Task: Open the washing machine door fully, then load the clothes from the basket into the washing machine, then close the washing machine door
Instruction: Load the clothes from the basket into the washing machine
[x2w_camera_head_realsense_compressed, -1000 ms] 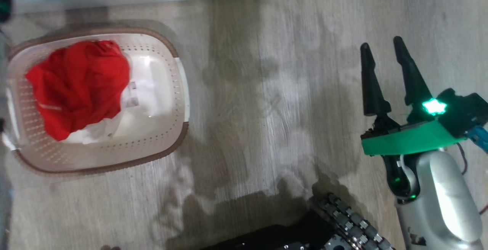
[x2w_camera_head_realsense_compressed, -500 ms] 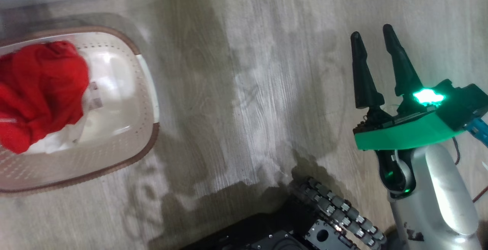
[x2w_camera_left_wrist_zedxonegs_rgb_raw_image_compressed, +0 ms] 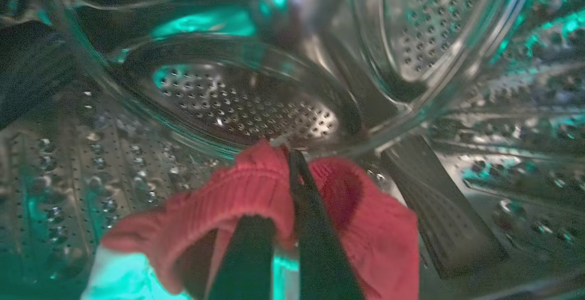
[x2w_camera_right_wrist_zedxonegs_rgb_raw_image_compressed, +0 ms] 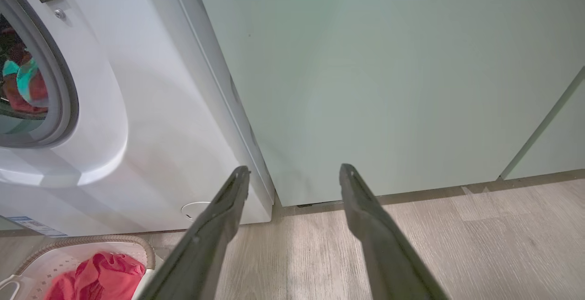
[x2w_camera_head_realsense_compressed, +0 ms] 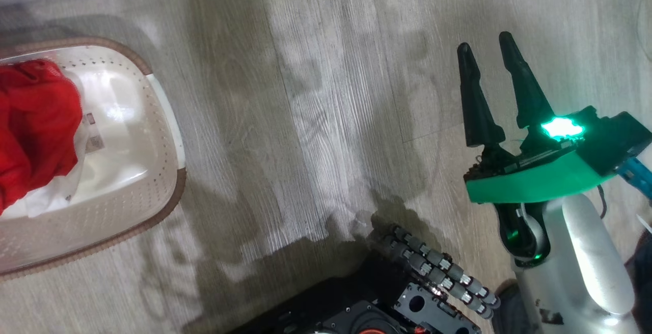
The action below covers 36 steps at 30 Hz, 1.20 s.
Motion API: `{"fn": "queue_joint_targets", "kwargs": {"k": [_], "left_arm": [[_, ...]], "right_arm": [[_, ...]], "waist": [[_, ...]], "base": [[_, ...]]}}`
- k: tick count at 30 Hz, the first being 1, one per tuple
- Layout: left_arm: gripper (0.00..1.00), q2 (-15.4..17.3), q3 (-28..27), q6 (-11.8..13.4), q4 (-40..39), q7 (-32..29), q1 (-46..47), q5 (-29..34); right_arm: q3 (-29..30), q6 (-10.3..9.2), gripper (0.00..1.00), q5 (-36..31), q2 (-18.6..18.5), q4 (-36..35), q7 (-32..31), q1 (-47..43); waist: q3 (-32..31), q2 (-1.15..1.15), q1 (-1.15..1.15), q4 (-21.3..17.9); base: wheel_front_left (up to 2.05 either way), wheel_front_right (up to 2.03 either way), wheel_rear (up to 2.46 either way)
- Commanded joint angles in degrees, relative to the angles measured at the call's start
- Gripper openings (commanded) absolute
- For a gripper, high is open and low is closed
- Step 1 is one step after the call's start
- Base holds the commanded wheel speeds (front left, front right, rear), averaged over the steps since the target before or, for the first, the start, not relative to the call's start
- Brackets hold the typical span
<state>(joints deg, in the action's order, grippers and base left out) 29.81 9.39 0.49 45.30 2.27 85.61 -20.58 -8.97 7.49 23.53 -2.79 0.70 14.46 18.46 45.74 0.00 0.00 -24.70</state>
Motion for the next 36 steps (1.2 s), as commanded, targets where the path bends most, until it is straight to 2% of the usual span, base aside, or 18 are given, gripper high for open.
{"fn": "queue_joint_targets", "kwargs": {"k": [1,9,10,11,12,20,26,29,36], "left_arm": [[0.00,2.98,-0.95,0.25,-0.80,1.58,1.30,0.25],[0.00,2.37,-1.47,0.22,4.47,4.52,0.13,-1.08],[0.23,2.26,-1.57,0.19,4.97,4.82,-0.05,-1.32],[0.65,2.19,-1.58,0.18,5.41,5.10,-0.22,-1.44],[1.00,2.02,-1.71,0.20,5.72,5.62,-0.36,-1.66],[1.00,0.57,-1.43,0.54,6.47,9.63,-2.38,-1.97],[1.00,-0.85,-1.46,0.98,3.21,12.22,-7.17,-1.81],[1.00,-2.36,-2.84,1.63,-0.98,12.63,-12.05,-2.60],[1.00,-7.15,-6.84,3.67,-21.01,12.71,-28.31,-1.57]], "right_arm": [[-0.91,0.00,1.00,0.59,-0.09,-1.91,0.53,-0.69],[-0.90,0.00,1.00,0.56,-0.09,-1.86,0.53,-0.60],[-0.87,0.00,1.00,0.51,-0.09,-1.85,0.53,-0.57],[-0.81,0.00,1.00,0.46,-0.09,-1.83,0.53,-0.55],[-0.73,0.00,1.00,0.38,-0.09,-1.82,0.53,-0.54],[0.20,0.00,1.00,-0.22,-0.09,-1.70,0.53,-0.84],[1.26,0.00,1.00,-1.10,-0.09,-1.63,0.53,-1.51],[2.02,0.00,1.00,-1.77,-0.09,-1.62,0.53,-2.01],[3.35,0.00,1.00,-3.42,-0.09,-1.47,0.53,-2.85]], "waist": [[0.15,0.00,0.00,-0.21],[0.21,0.00,0.00,-0.10],[0.12,0.00,0.00,-0.06],[0.04,0.00,0.00,-0.01],[-0.06,0.00,0.00,0.08],[-1.13,0.00,0.00,1.26],[-3.29,0.00,0.00,3.04],[-4.87,0.00,0.00,4.32],[-8.23,0.00,0.00,7.64]], "base": [[0.00,0.00,0.00],[0.00,0.00,0.00],[0.00,0.00,0.00],[0.00,0.00,0.00],[0.00,0.00,0.00],[0.00,0.00,0.00],[0.00,0.00,0.00],[0.00,0.00,0.00],[0.00,0.00,0.00]]}}
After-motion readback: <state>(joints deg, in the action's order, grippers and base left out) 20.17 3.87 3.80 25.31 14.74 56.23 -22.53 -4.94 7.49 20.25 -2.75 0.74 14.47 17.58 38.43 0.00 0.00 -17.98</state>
